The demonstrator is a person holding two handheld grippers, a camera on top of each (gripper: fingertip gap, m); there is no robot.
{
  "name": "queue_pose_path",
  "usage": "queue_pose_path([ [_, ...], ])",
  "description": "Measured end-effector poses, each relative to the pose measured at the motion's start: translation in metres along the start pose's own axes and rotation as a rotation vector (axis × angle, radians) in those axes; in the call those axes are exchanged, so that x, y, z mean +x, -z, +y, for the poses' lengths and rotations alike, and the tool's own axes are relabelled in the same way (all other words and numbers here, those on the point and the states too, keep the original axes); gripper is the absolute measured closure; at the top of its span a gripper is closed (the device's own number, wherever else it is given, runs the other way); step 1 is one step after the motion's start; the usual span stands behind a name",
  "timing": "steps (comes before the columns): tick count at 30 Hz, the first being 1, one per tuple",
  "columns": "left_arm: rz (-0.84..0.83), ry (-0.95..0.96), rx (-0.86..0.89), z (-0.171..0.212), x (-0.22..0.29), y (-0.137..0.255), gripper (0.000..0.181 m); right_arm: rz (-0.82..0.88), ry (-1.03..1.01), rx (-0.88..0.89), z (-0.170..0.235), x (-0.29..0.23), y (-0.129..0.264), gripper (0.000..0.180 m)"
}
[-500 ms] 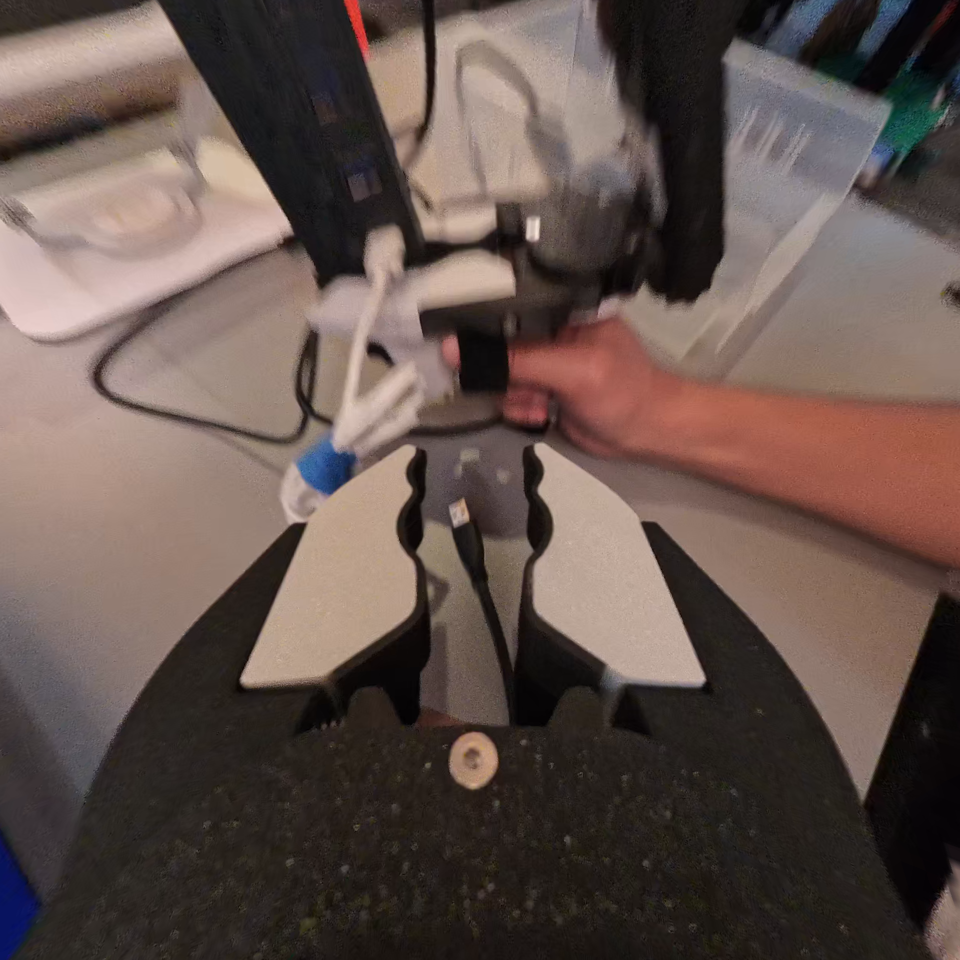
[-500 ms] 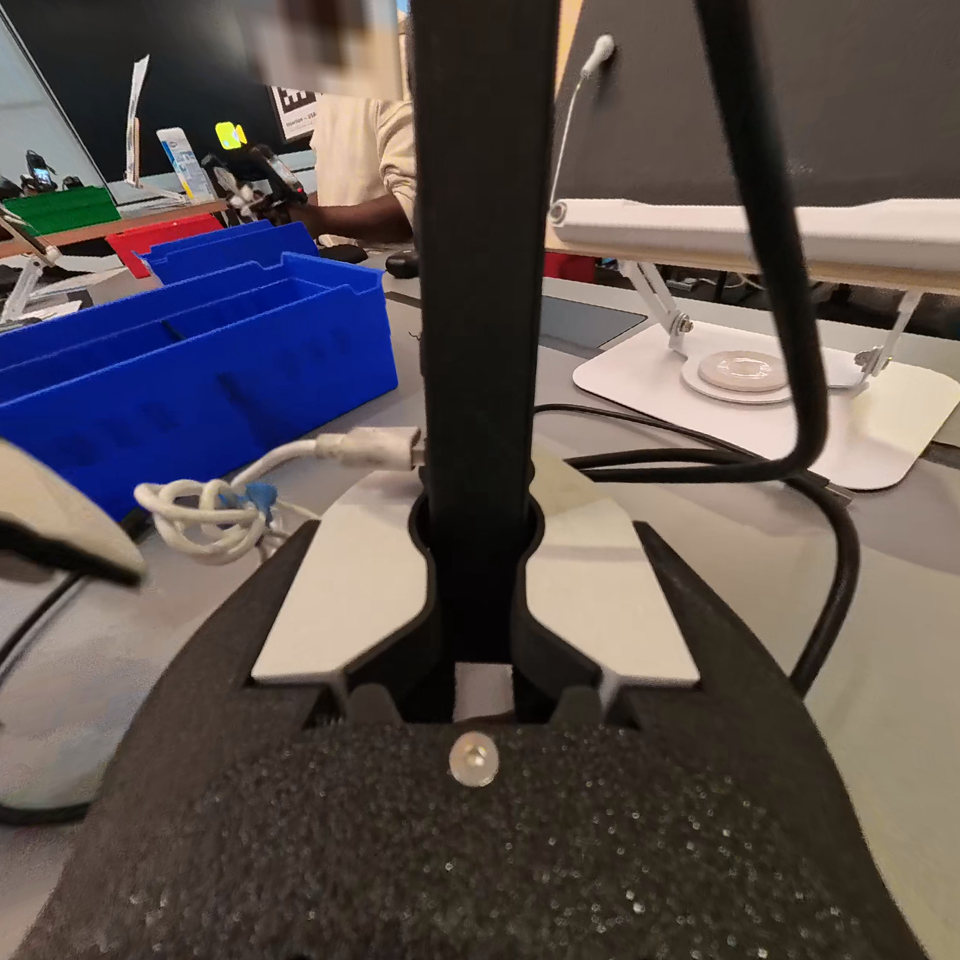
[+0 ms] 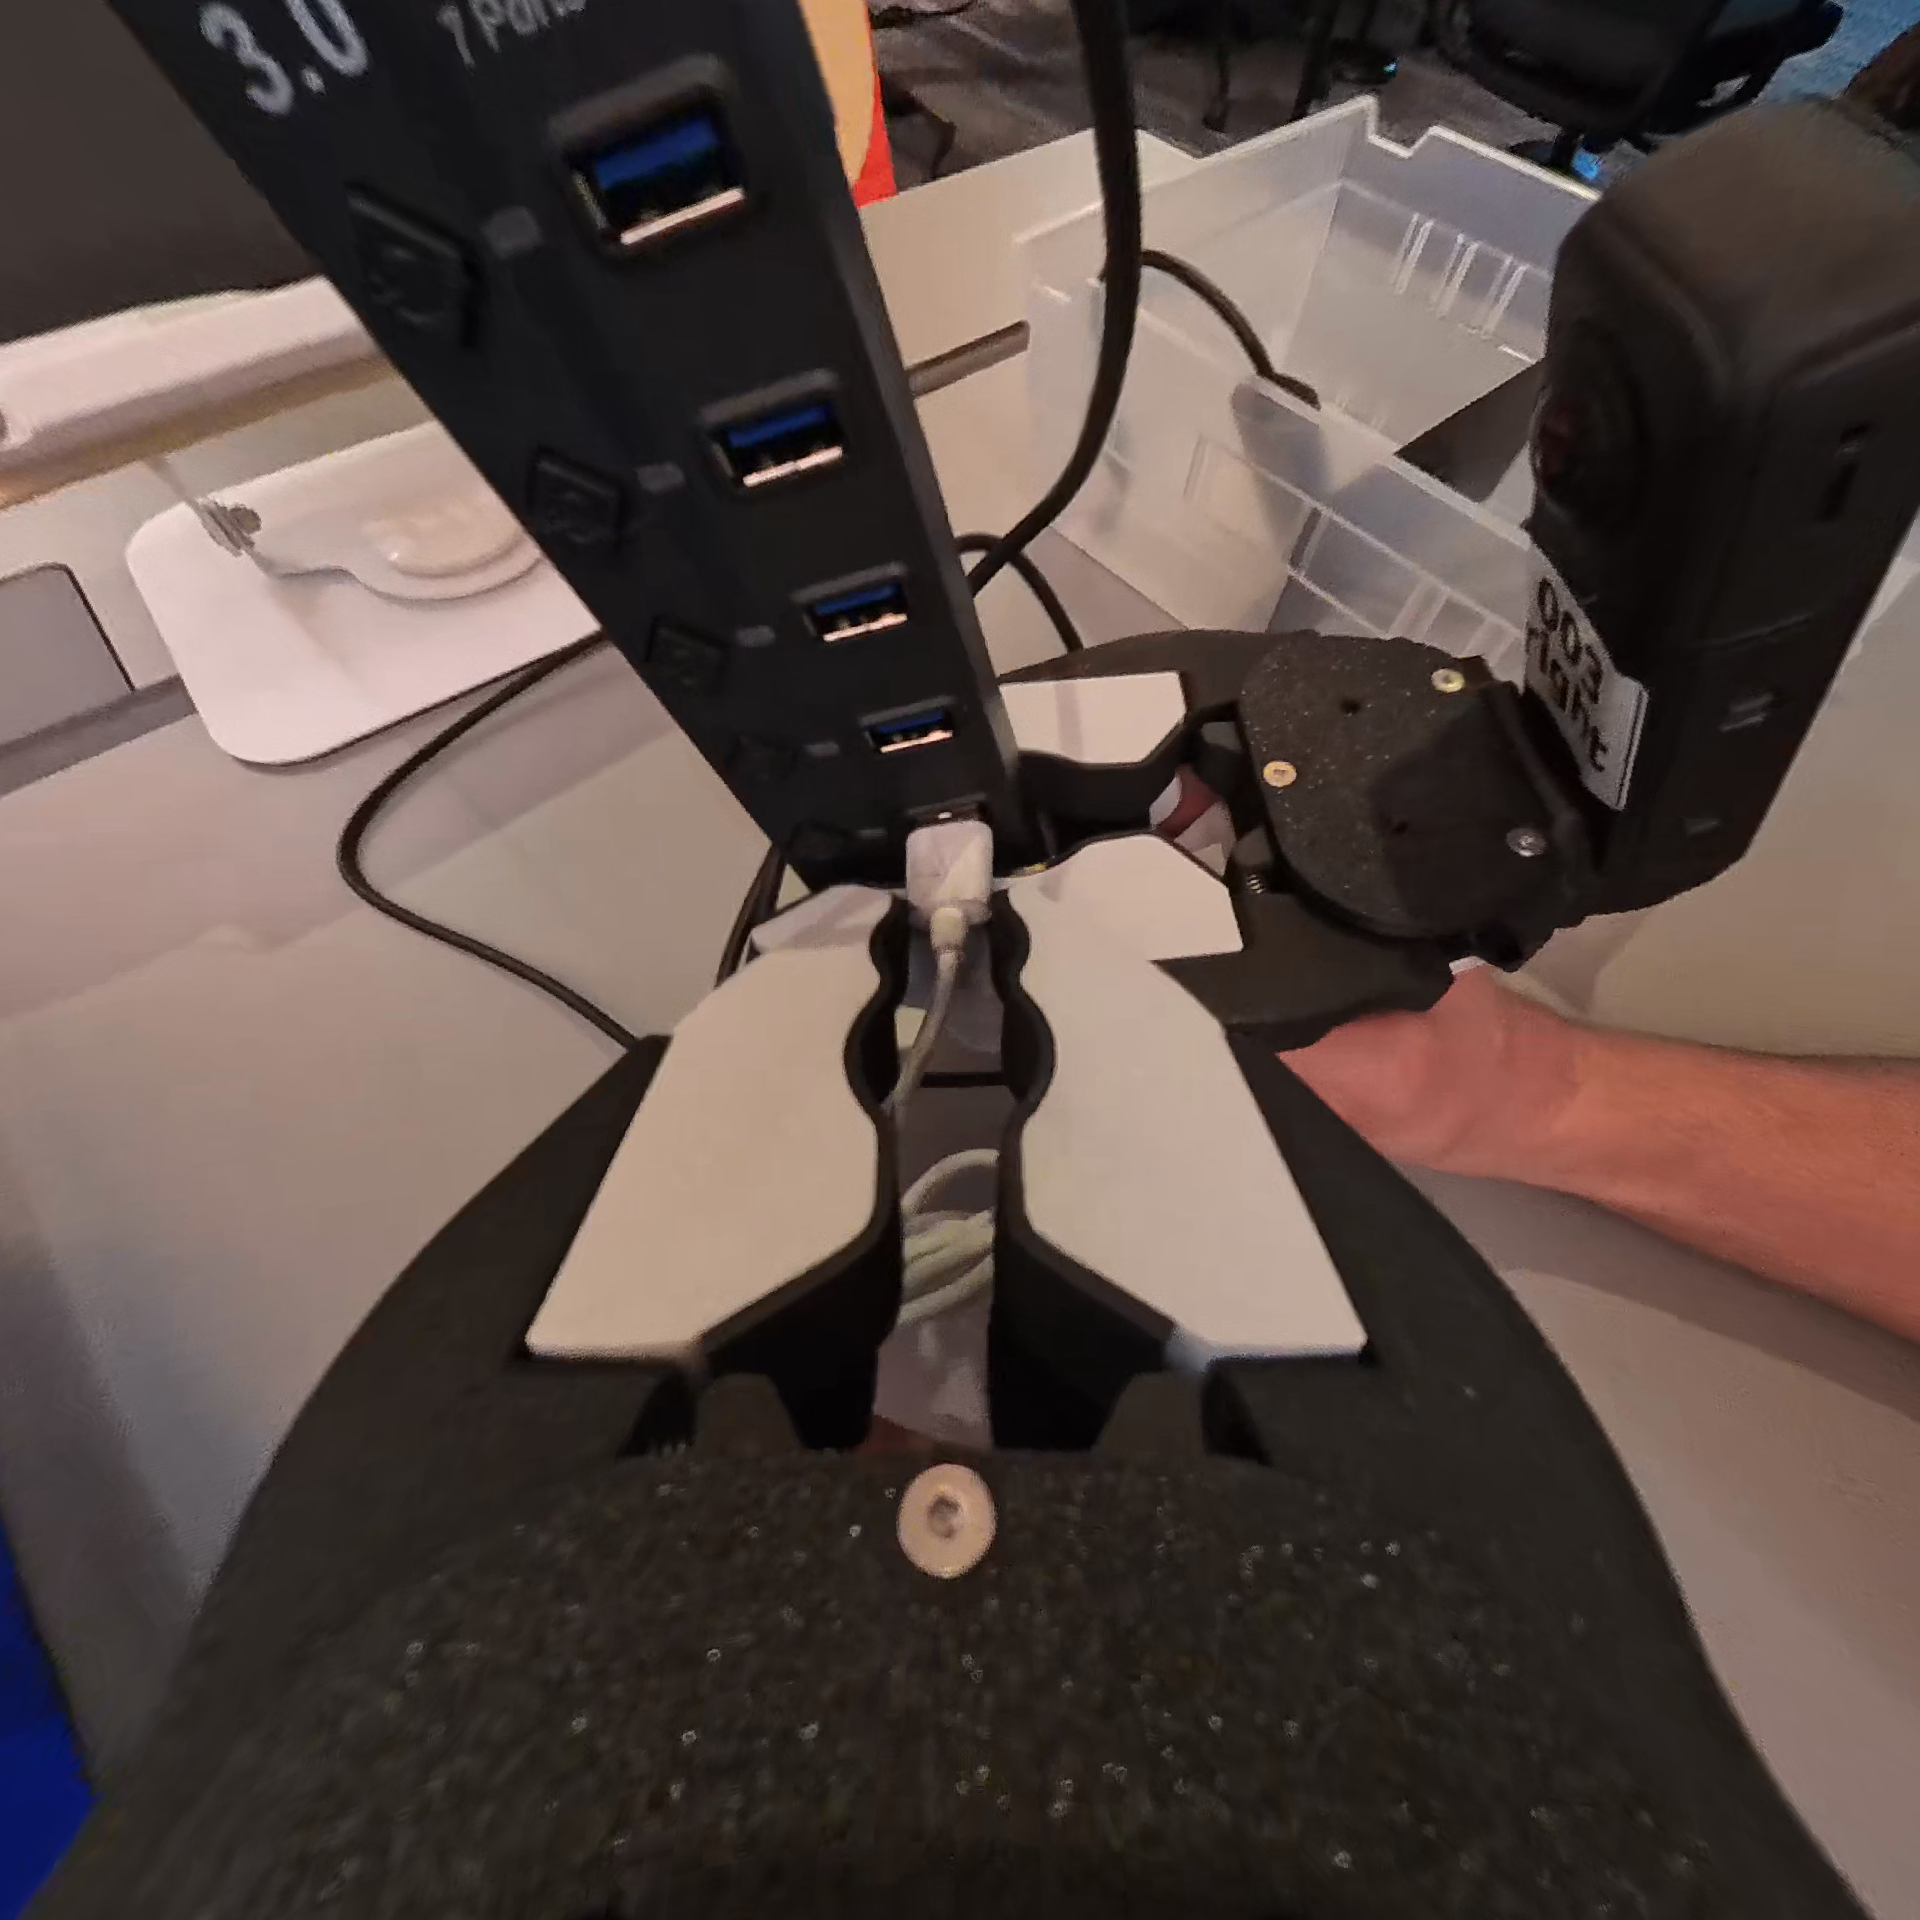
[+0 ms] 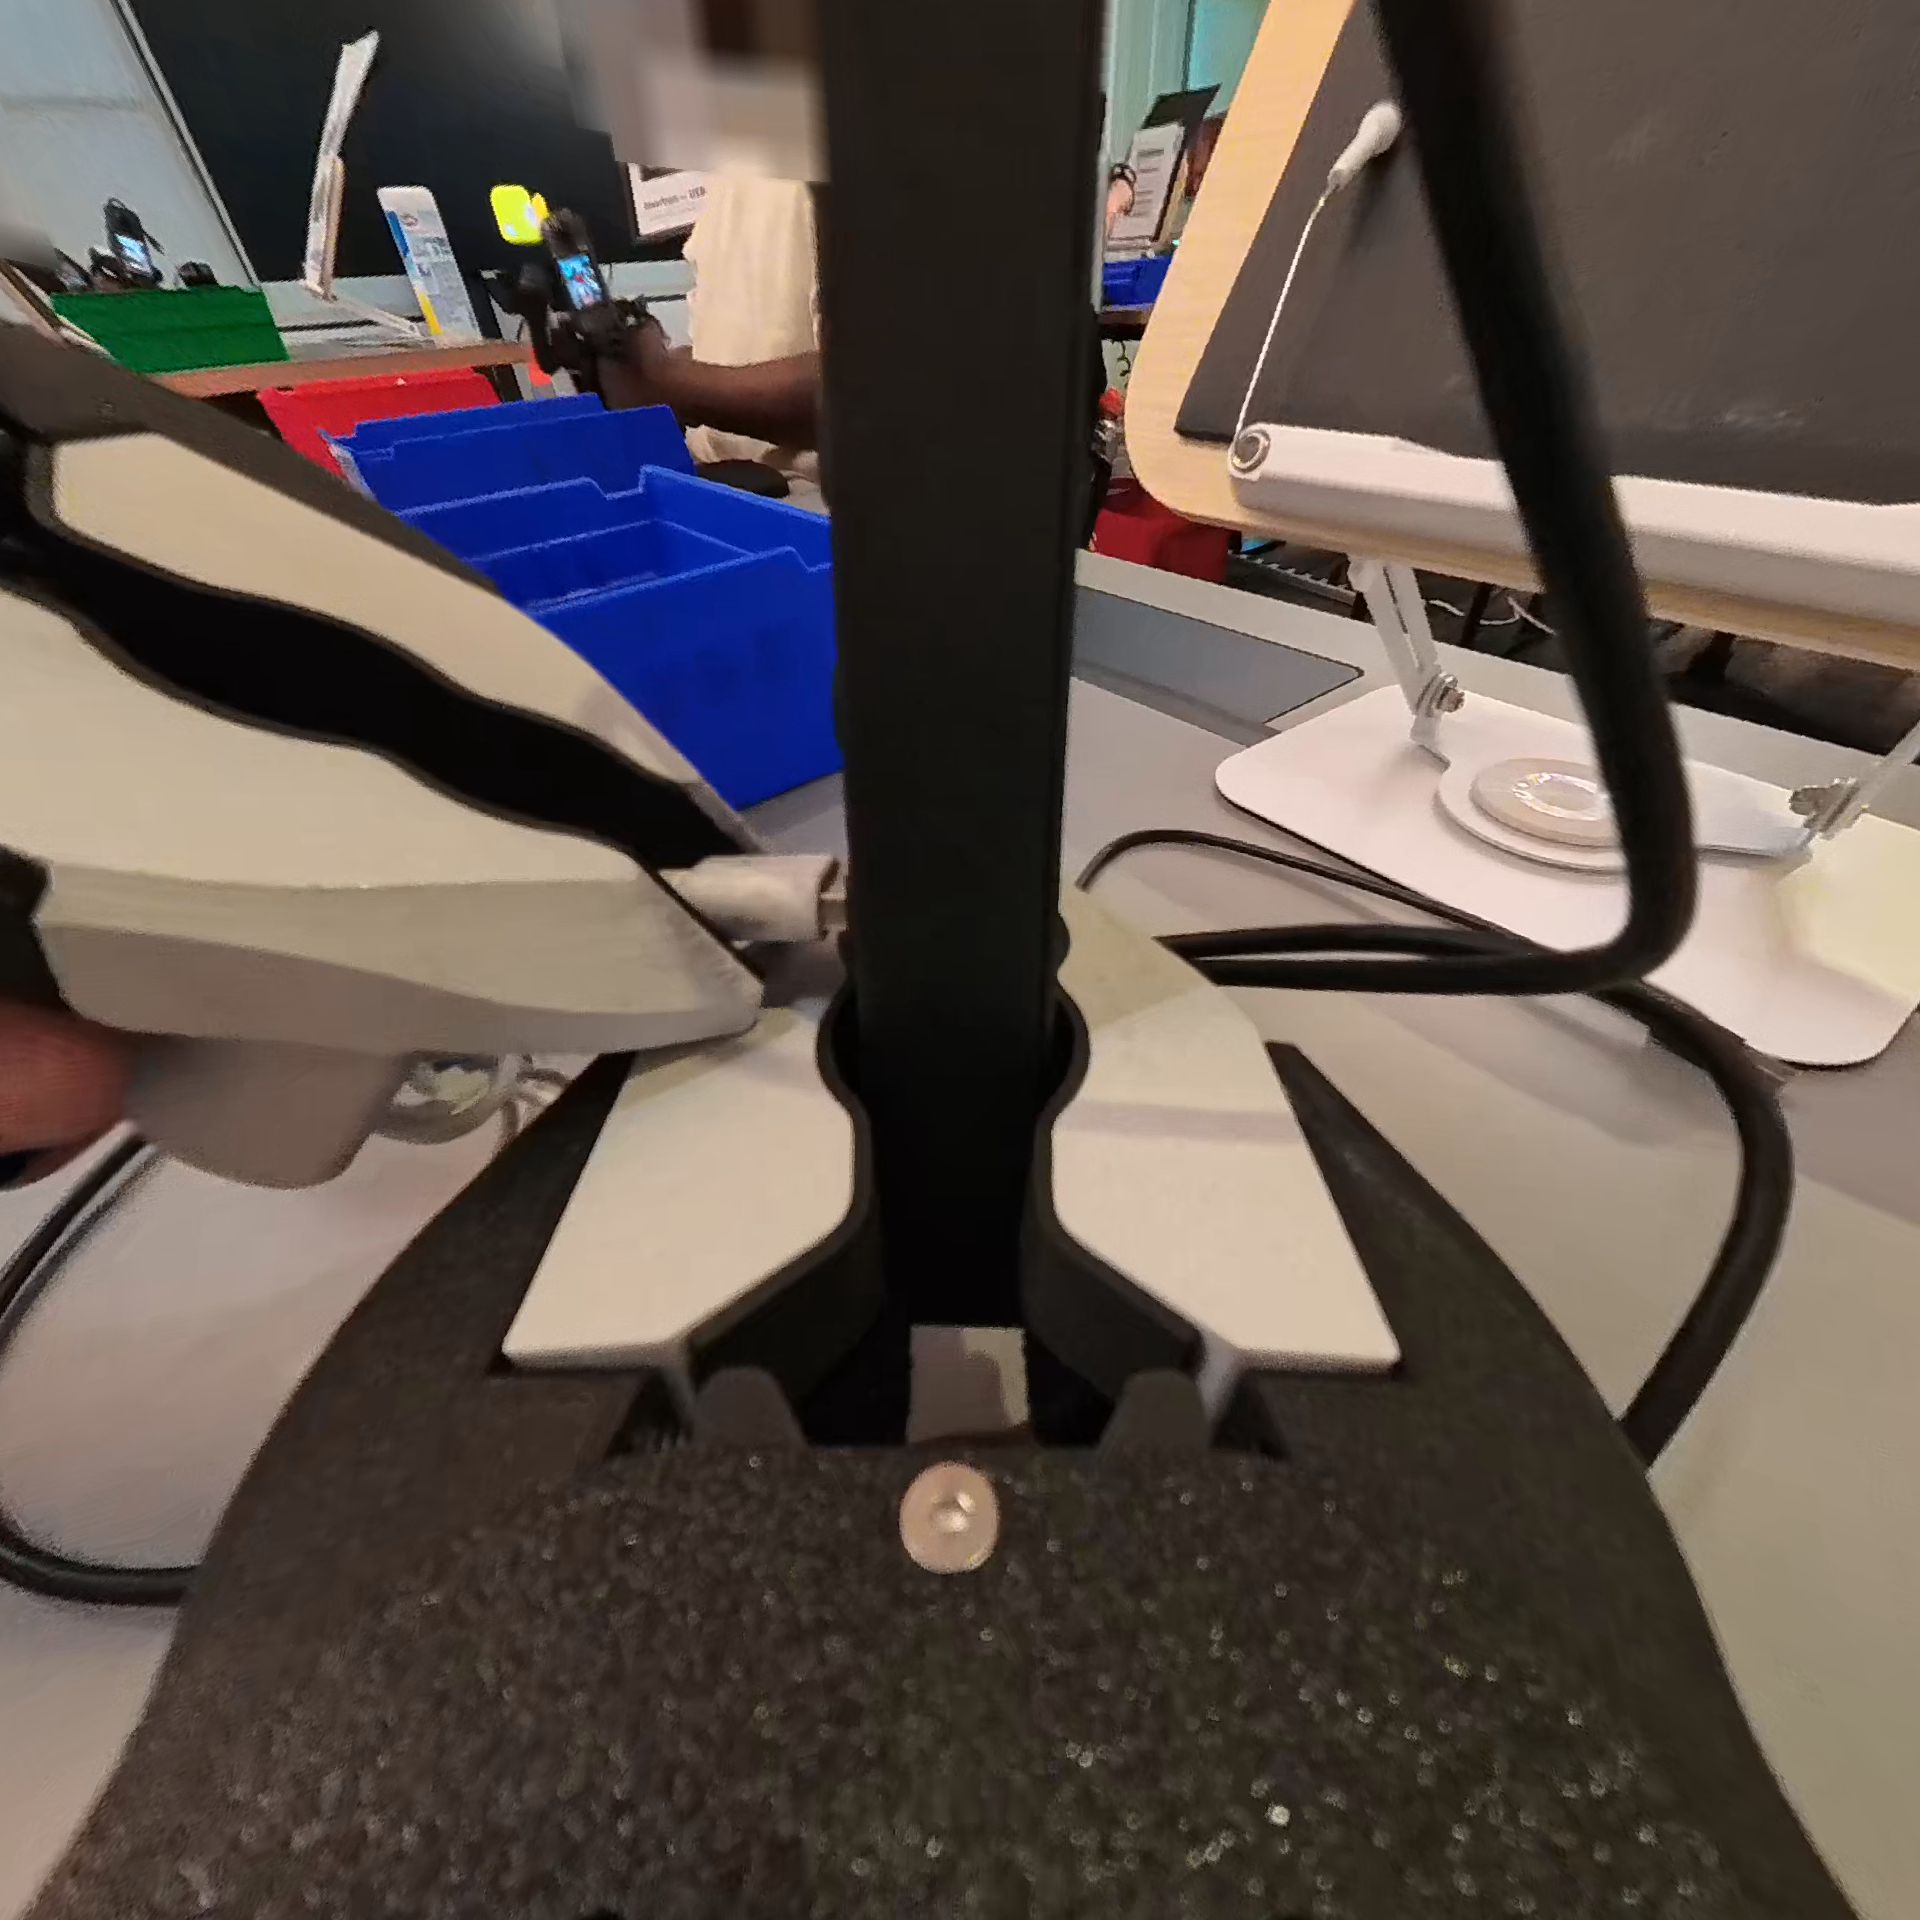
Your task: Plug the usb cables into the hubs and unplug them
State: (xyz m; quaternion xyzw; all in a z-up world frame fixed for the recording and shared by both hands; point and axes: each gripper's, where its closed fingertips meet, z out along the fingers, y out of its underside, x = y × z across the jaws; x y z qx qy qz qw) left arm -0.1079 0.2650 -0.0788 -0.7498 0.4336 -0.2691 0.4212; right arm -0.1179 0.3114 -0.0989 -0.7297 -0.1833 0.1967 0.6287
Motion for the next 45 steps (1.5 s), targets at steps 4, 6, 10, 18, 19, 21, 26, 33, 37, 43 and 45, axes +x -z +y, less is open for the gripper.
queue_pose_path([
  [4, -0.006, 0.014, 0.019, 0.004, 0.011, 0.005, 0.167, 0.102, -0.203, 0.000, 0.006, 0.036, 0.003, 0.152],
  [6, 0.013, -0.017, -0.002, 0.012, 0.021, 0.010, 0.167, 0.117, -0.197, 0.021, 0.003, 0.047, 0.008, 0.151],
  [10, 0.011, -0.063, -0.022, 0.044, 0.030, 0.032, 0.167, 0.103, -0.116, 0.012, 0.000, 0.036, 0.008, 0.152],
  [18, -0.083, -0.173, -0.040, 0.106, 0.026, 0.075, 0.166, 0.001, -0.056, 0.030, -0.066, 0.027, 0.031, 0.152],
  [19, -0.082, -0.171, -0.054, 0.111, 0.025, 0.076, 0.167, -0.010, -0.034, 0.040, -0.086, 0.026, 0.039, 0.152],
  [21, -0.051, -0.143, -0.045, 0.112, 0.025, 0.076, 0.166, -0.055, 0.010, 0.000, -0.126, 0.024, 0.054, 0.152],
  [26, -0.014, -0.131, -0.050, 0.116, 0.023, 0.074, 0.166, -0.001, 0.207, -0.044, -0.243, 0.053, 0.108, 0.152],
  [33, -0.024, -0.136, -0.059, 0.119, 0.019, 0.072, 0.166, 0.211, 0.303, -0.048, -0.351, 0.131, 0.198, 0.152],
  [37, -0.015, -0.137, -0.073, 0.122, 0.020, 0.070, 0.166, 0.331, 0.329, -0.074, -0.391, 0.167, 0.237, 0.152],
  [43, -0.016, -0.144, -0.082, 0.124, 0.022, 0.069, 0.166, 0.384, 0.325, -0.084, -0.423, 0.196, 0.272, 0.152],
  [45, -0.019, -0.149, -0.087, 0.124, 0.022, 0.068, 0.166, 0.402, 0.323, -0.104, -0.422, 0.204, 0.276, 0.152],
])
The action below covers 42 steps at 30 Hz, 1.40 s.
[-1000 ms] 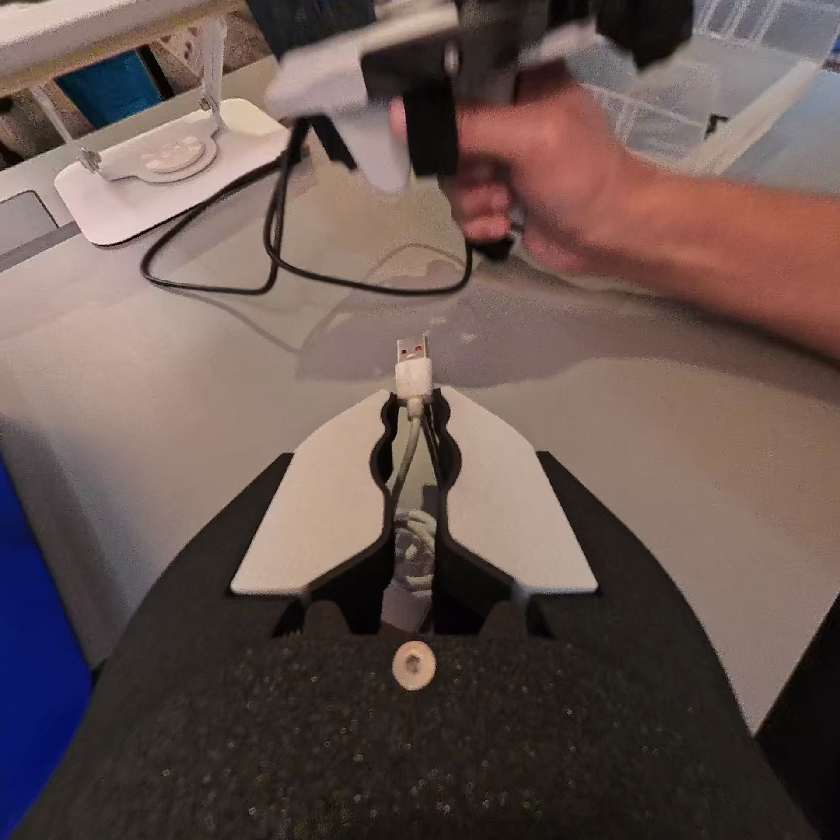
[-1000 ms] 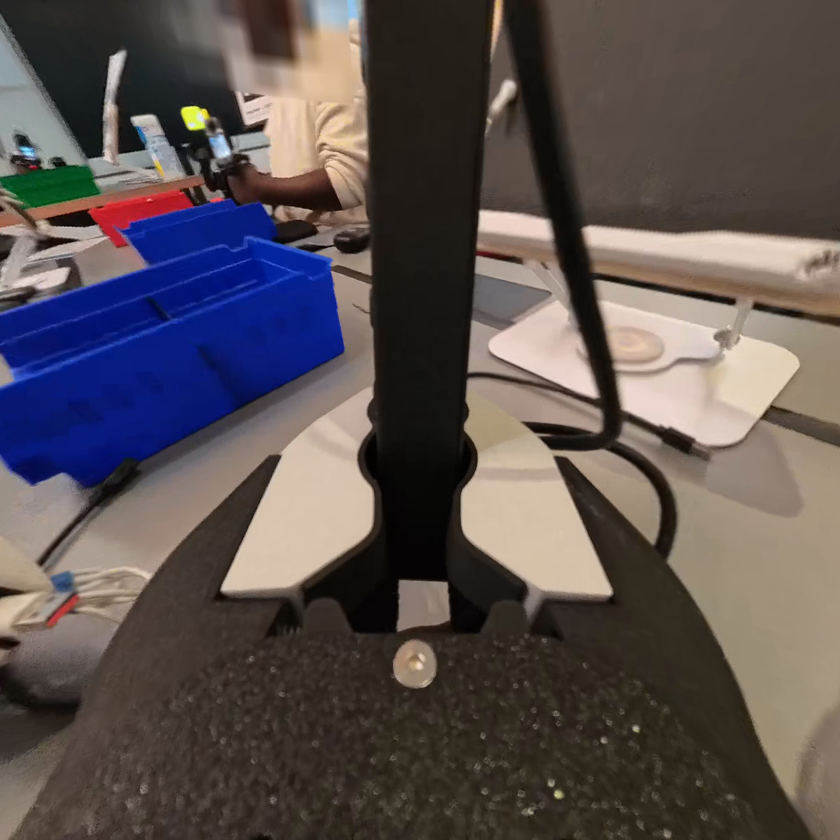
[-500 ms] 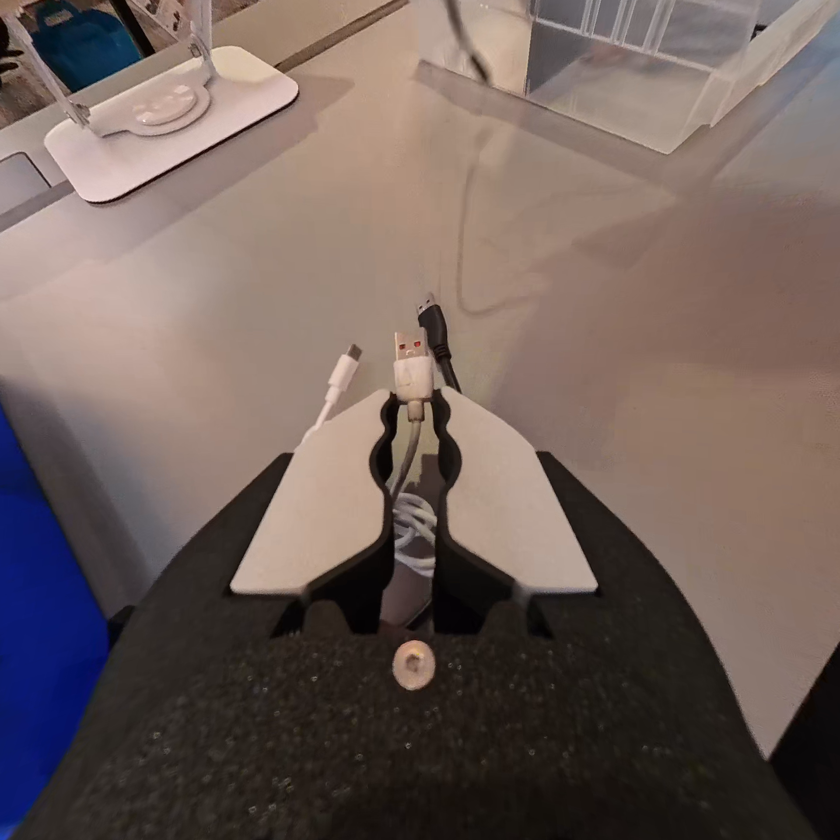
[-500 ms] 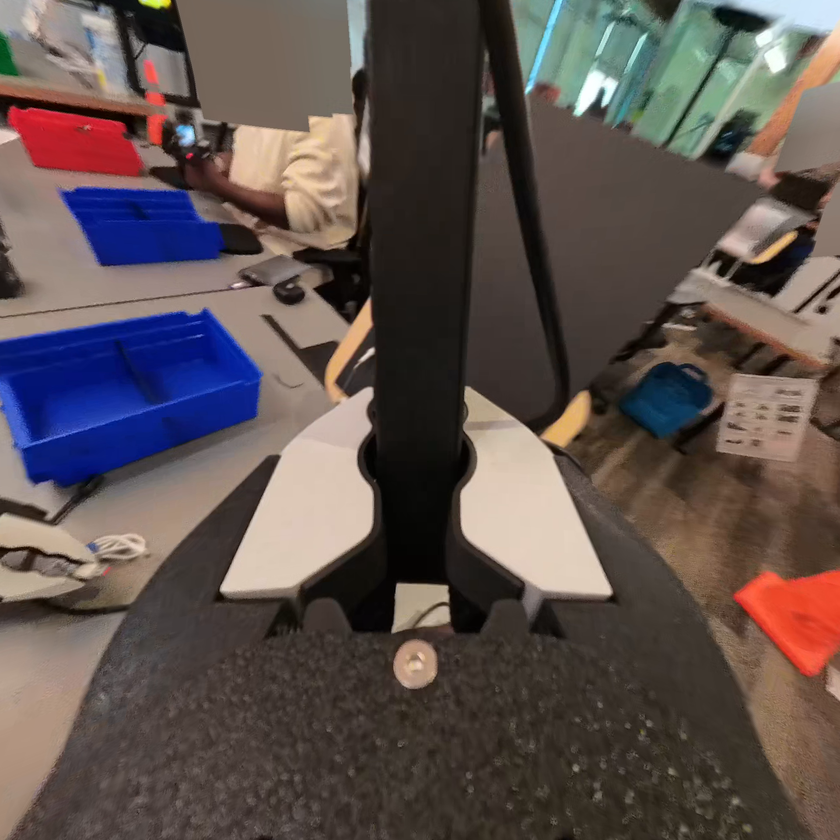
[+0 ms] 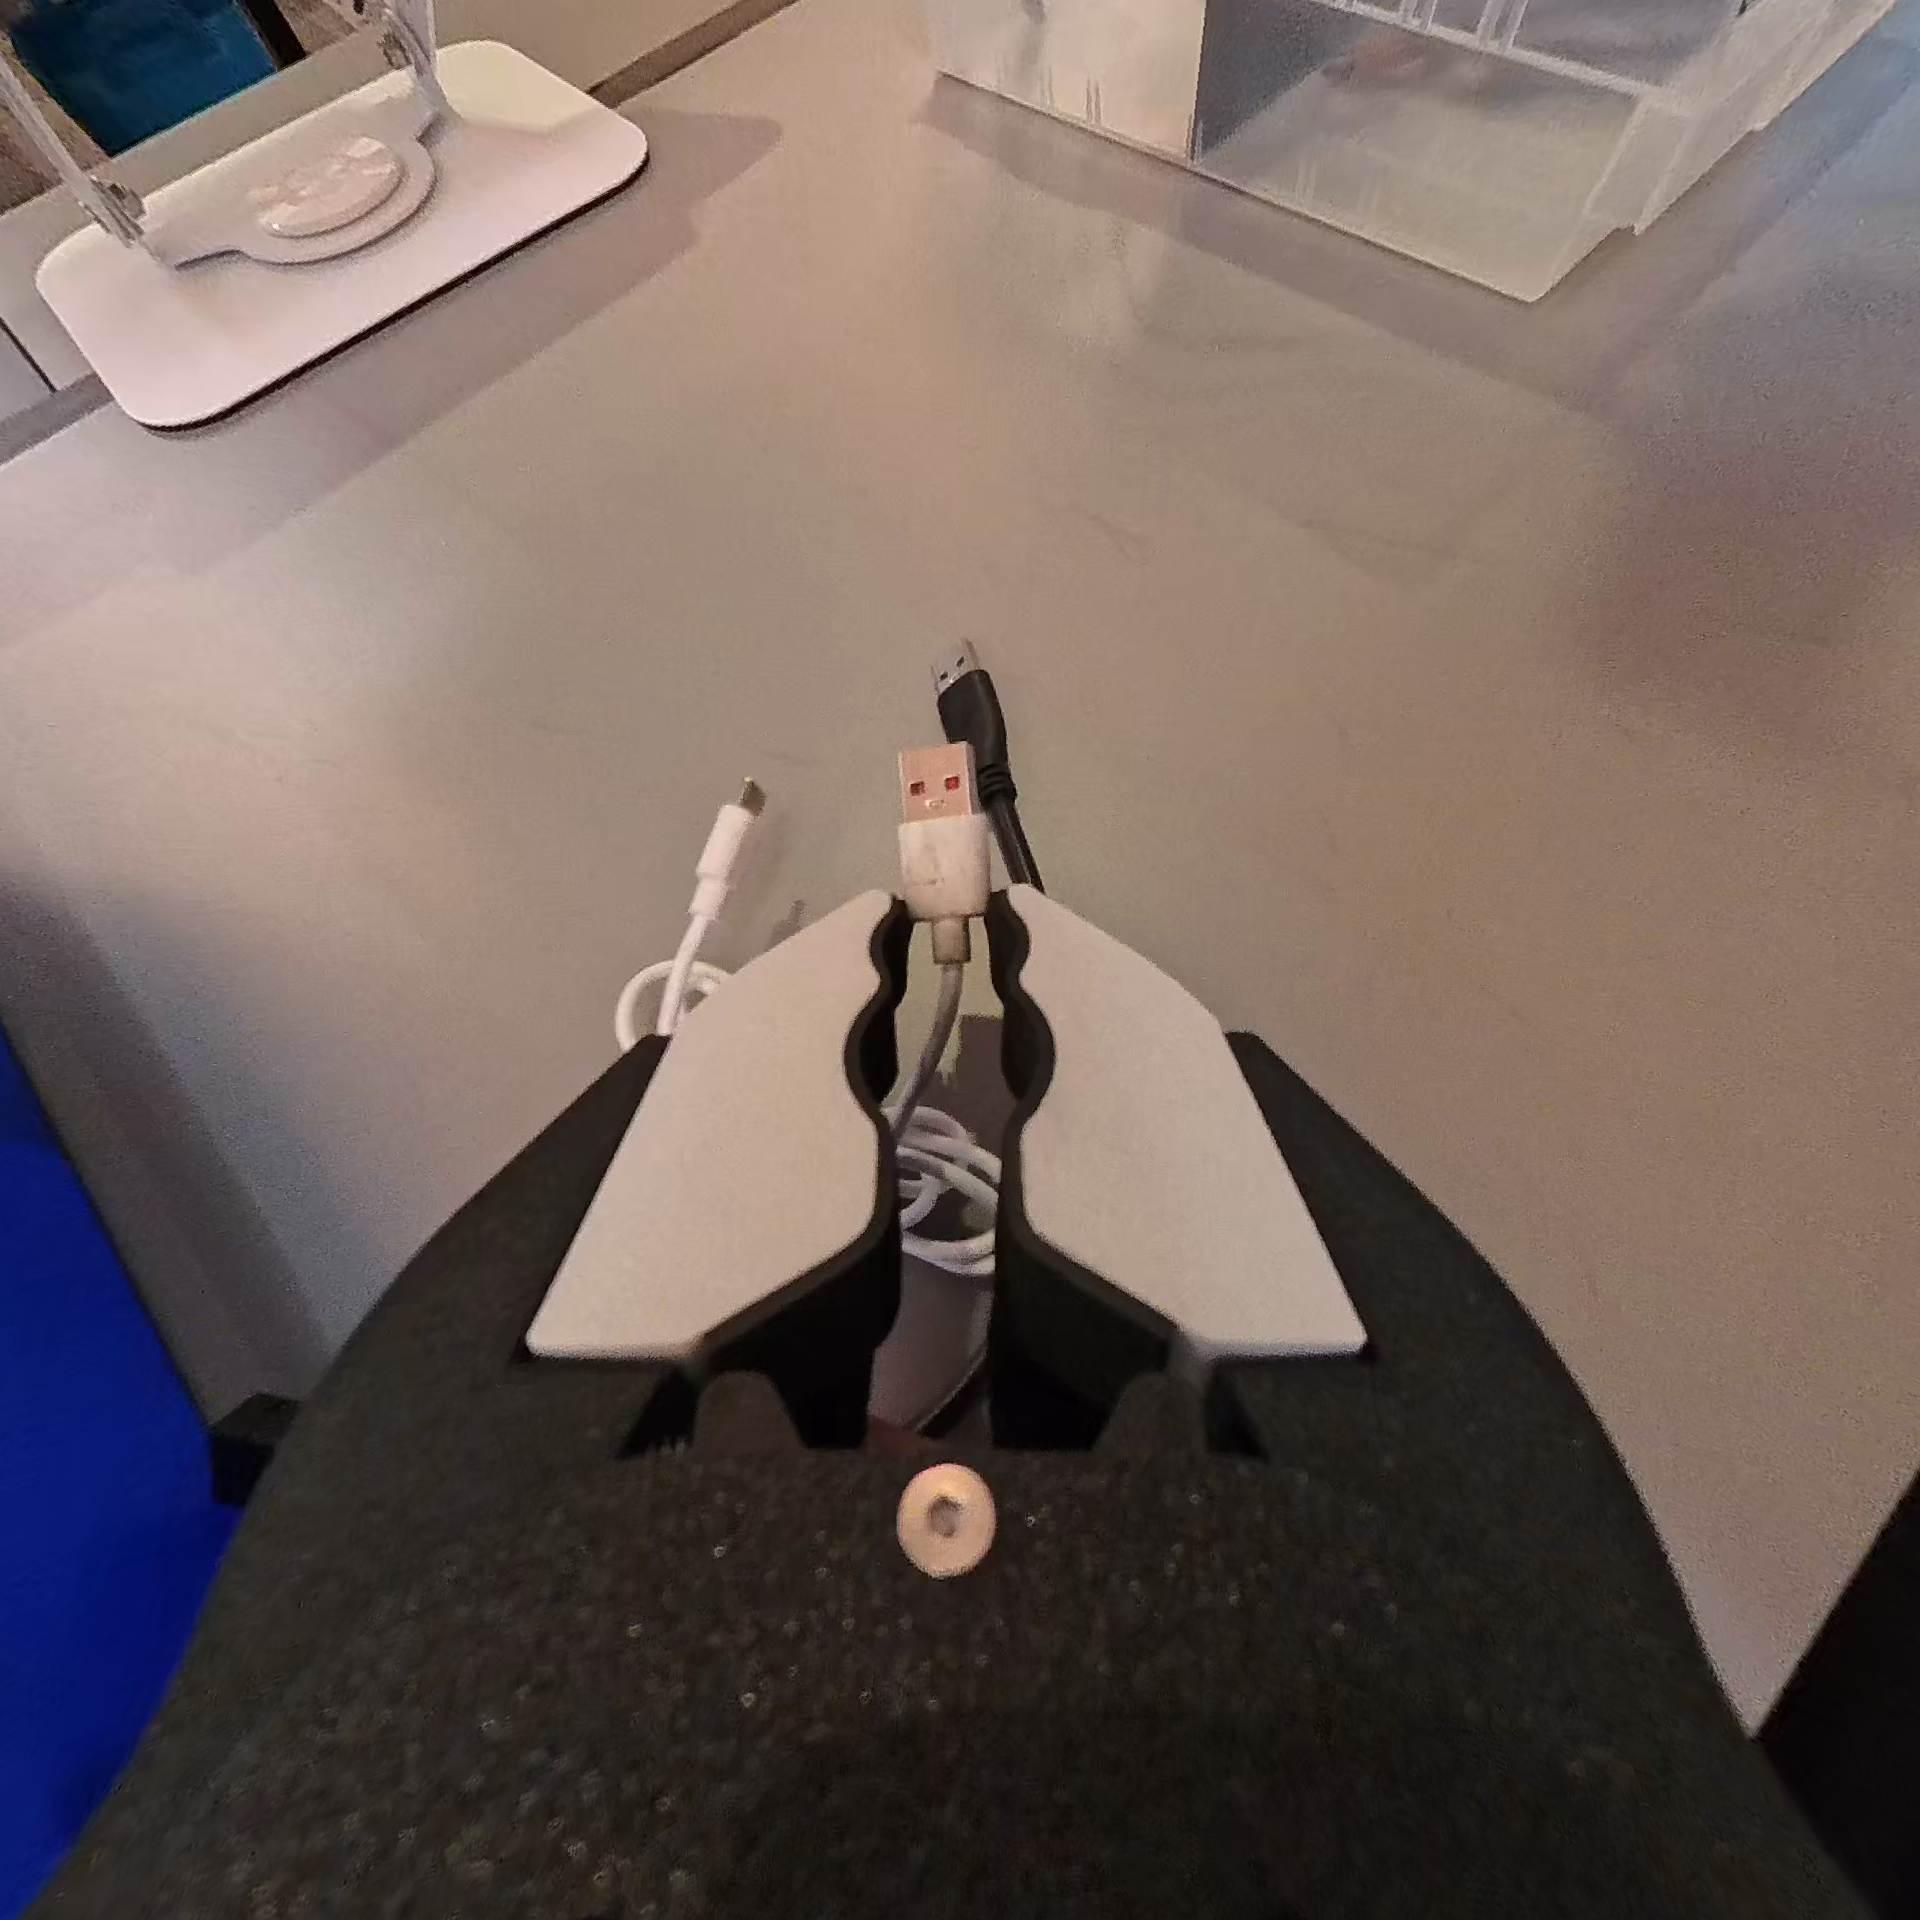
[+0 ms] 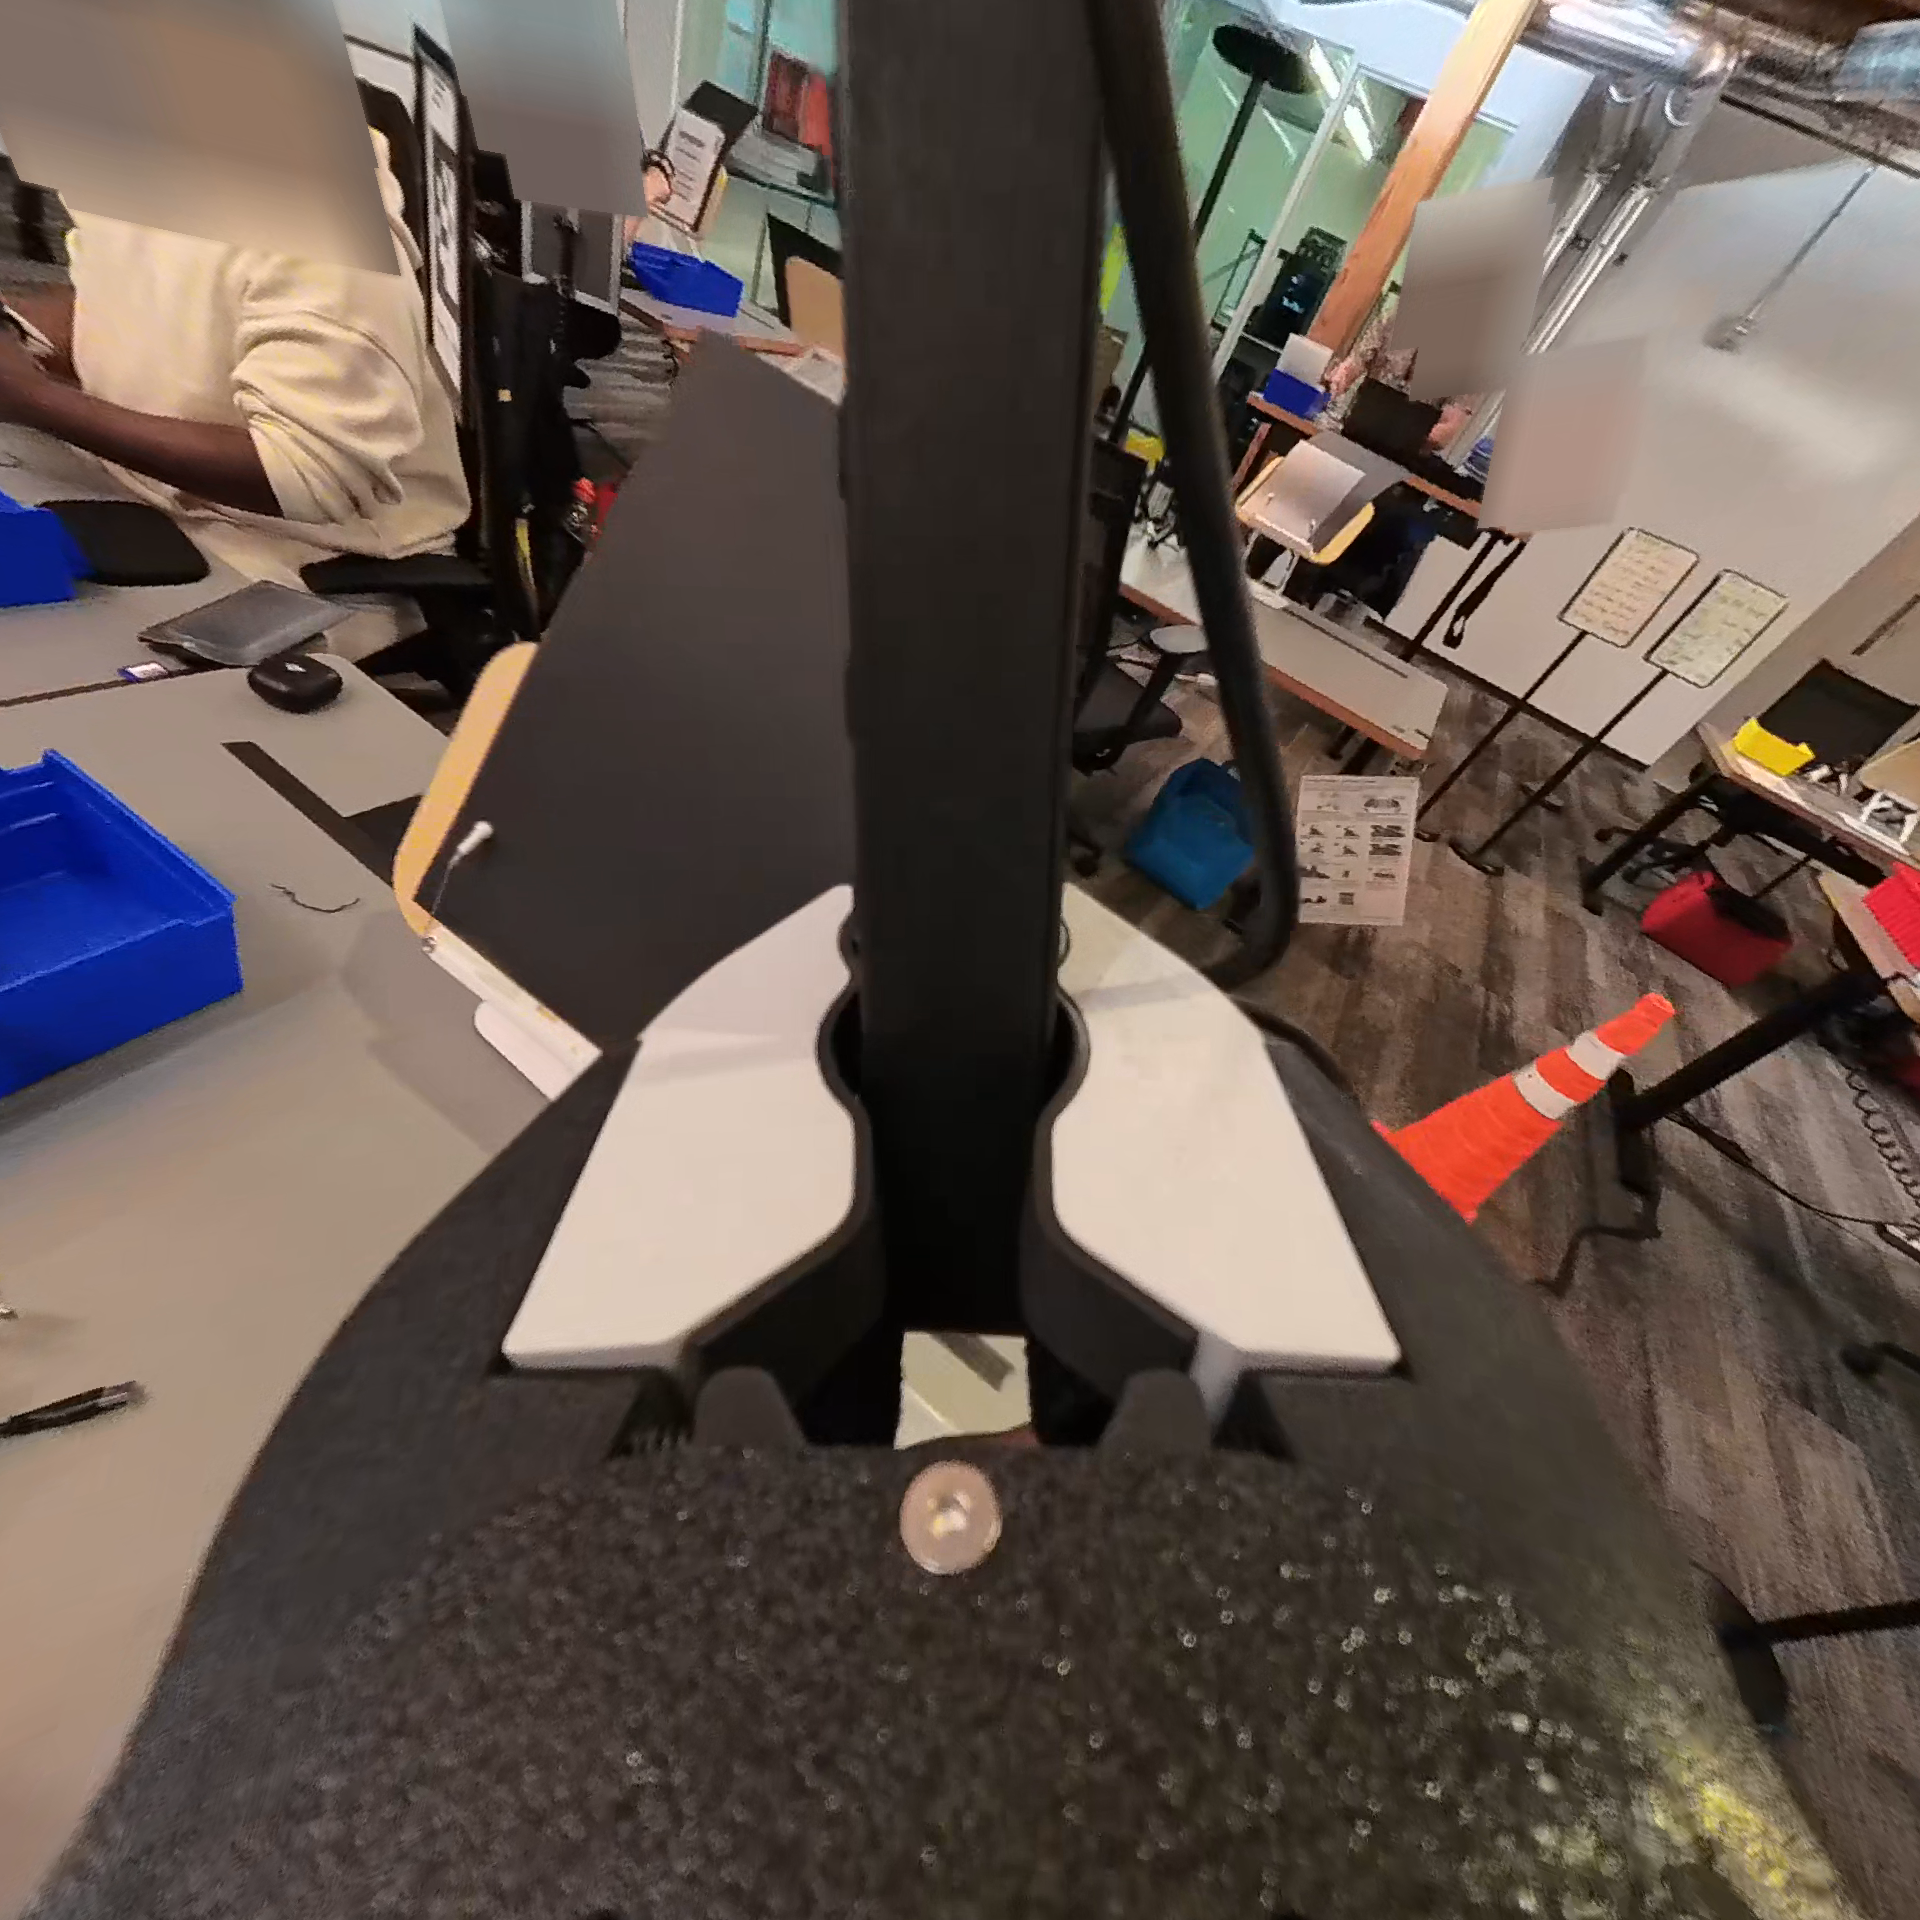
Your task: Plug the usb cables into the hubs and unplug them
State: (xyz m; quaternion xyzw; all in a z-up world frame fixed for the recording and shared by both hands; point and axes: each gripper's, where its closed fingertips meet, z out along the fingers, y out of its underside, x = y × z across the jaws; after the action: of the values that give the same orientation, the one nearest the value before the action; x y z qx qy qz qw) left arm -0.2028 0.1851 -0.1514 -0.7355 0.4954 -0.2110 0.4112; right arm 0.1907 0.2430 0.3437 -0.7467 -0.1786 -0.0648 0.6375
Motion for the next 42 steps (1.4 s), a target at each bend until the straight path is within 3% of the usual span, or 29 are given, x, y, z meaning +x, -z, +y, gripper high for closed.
queue_pose_path([
  [9, 0.005, 0.000, -0.007, 0.001, 0.002, -0.001, 0.166, 0.009, 0.006, -0.162, 0.075, 0.008, -0.026, 0.151],
  [19, 0.009, 0.003, -0.010, 0.002, 0.000, -0.002, 0.166, 0.058, 0.014, -0.129, 0.038, 0.033, 0.006, 0.152],
  [27, 0.008, -0.004, -0.013, 0.003, 0.002, -0.001, 0.166, -0.002, 0.004, -0.235, 0.092, 0.016, -0.016, 0.152],
  [30, 0.007, -0.007, -0.015, 0.003, 0.003, -0.002, 0.166, -0.093, 0.033, -0.335, 0.141, -0.008, -0.043, 0.152],
  [35, 0.002, -0.018, -0.020, 0.003, 0.004, -0.002, 0.166, -0.308, 0.231, -0.598, 0.263, -0.055, -0.086, 0.149],
  [42, 0.002, -0.022, -0.025, 0.005, 0.003, -0.003, 0.166, -0.486, 0.294, -0.972, 0.414, -0.089, -0.099, 0.152],
])
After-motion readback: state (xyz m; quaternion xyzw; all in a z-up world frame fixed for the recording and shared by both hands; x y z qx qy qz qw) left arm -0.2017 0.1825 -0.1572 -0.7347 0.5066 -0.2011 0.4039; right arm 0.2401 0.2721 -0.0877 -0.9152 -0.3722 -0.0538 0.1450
